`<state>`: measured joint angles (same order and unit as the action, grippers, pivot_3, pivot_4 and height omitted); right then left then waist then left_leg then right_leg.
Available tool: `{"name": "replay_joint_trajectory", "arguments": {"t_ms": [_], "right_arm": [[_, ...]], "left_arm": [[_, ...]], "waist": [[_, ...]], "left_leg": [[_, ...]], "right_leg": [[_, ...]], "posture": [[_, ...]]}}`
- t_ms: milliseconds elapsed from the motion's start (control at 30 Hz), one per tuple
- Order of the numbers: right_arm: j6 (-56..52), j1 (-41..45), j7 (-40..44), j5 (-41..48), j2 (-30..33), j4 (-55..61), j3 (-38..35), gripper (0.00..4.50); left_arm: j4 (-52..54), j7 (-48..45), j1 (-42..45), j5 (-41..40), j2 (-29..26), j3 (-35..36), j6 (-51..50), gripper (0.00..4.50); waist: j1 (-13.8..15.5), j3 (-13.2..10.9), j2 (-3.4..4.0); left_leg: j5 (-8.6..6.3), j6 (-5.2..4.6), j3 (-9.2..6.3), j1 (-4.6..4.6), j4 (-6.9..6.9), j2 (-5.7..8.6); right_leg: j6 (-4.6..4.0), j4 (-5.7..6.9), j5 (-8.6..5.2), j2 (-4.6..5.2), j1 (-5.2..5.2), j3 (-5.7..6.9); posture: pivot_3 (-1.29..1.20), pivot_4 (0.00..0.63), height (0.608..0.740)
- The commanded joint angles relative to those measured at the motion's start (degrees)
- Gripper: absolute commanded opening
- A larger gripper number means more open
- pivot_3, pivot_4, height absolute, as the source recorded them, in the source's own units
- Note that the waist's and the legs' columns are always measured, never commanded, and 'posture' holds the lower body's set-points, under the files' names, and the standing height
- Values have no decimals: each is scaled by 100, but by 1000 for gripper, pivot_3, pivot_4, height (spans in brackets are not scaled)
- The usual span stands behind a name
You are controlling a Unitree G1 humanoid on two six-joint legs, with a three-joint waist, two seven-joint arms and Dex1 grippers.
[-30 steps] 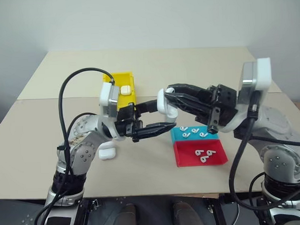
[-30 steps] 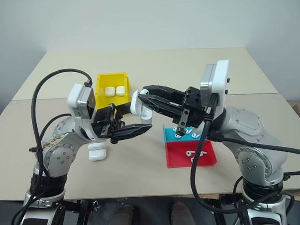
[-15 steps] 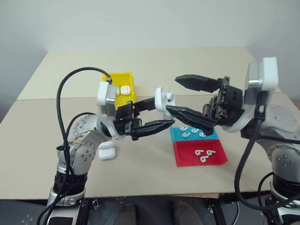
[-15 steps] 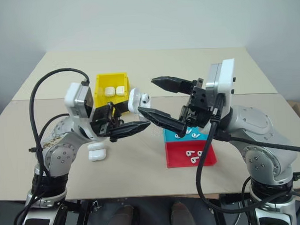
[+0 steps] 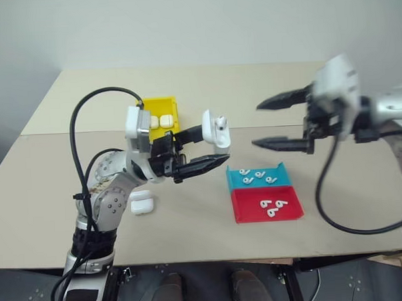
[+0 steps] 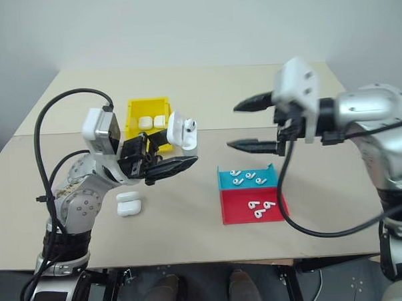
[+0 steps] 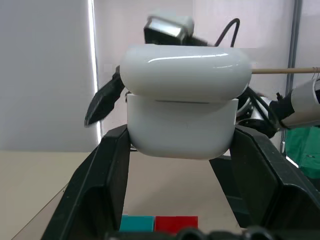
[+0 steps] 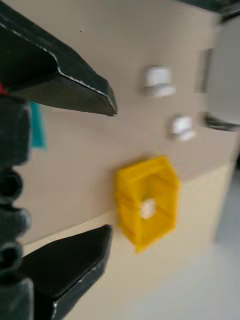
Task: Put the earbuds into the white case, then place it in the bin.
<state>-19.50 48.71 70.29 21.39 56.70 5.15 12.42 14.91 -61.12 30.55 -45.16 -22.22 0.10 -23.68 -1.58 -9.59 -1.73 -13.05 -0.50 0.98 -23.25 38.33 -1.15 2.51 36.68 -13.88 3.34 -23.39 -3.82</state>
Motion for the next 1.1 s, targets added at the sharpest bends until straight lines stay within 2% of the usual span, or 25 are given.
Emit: {"name": "replay_joint_trajectory", "arguments": {"t_ms": [33, 133, 200, 367, 500, 733, 833, 1100], "right_arm": [[1622, 632, 964, -1582, -129, -1342, 1028, 4140], [2436, 1171, 1597, -2067, -534, -2529, 1482, 3569], [2924, 1438, 1903, -2426, -782, -3331, 1745, 2910], [3713, 1786, 2103, -3008, -1222, -4724, 2000, 2910], [4162, 1871, 2146, -3312, -1398, -5305, 2055, 2910], [4546, 1860, 2015, -3734, -1603, -5757, 2056, 2910], [4588, 1860, 1996, -3759, -1670, -5896, 1956, 2395], [4675, 1831, 1976, -3858, -1768, -6022, 1901, 2395]], "left_arm": [[276, 101, -43, 14, 45, 76, 181, 2732], [415, 204, -162, 32, 47, 121, 212, 2732], [533, 303, -261, 33, 17, 159, 232, 2732], [782, 519, -444, 19, -62, 250, 232, 2732], [970, 664, -615, 1, -107, 274, 217, 2732], [1144, 815, -700, -53, -161, 296, 192, 2732], [1176, 843, -708, -70, -178, 291, 186, 2732], [1178, 884, -712, -91, -225, 282, 195, 2732]], "waist": [[-6, -1, 0], [-31, -2, -1], [-50, -2, -1], [-19, -2, -1], [-7, -2, 0], [-22, -2, 1], [-29, -2, 1], [-60, -2, 1]], "left_leg": [[0, 0, -1, -3, 0, 0], [0, 0, 2, -13, -2, 2], [0, 0, 0, -23, -2, 0], [1, 1, -29, -51, -1, 5], [1, 1, -31, -52, -1, 6], [1, 3, -32, -49, -1, 6], [2, 3, -33, -48, -1, 6], [2, 4, -36, -48, -1, 7]], "right_leg": [[0, -3, 0, 0, 0, 2], [0, 0, 0, 3, -13, -2], [0, 3, 0, 4, -26, -3], [-1, 15, 3, 15, -60, -7], [-2, 22, 4, 16, -66, -10], [-3, 29, 5, 15, -68, -12], [-3, 31, 5, 14, -68, -12], [-3, 32, 5, 15, -68, -13]], "posture": [[0, 150, 740], [0, 150, 740], [0, 150, 740], [0, 150, 740], [0, 150, 740], [0, 150, 740], [0, 150, 740], [0, 150, 740]]}}
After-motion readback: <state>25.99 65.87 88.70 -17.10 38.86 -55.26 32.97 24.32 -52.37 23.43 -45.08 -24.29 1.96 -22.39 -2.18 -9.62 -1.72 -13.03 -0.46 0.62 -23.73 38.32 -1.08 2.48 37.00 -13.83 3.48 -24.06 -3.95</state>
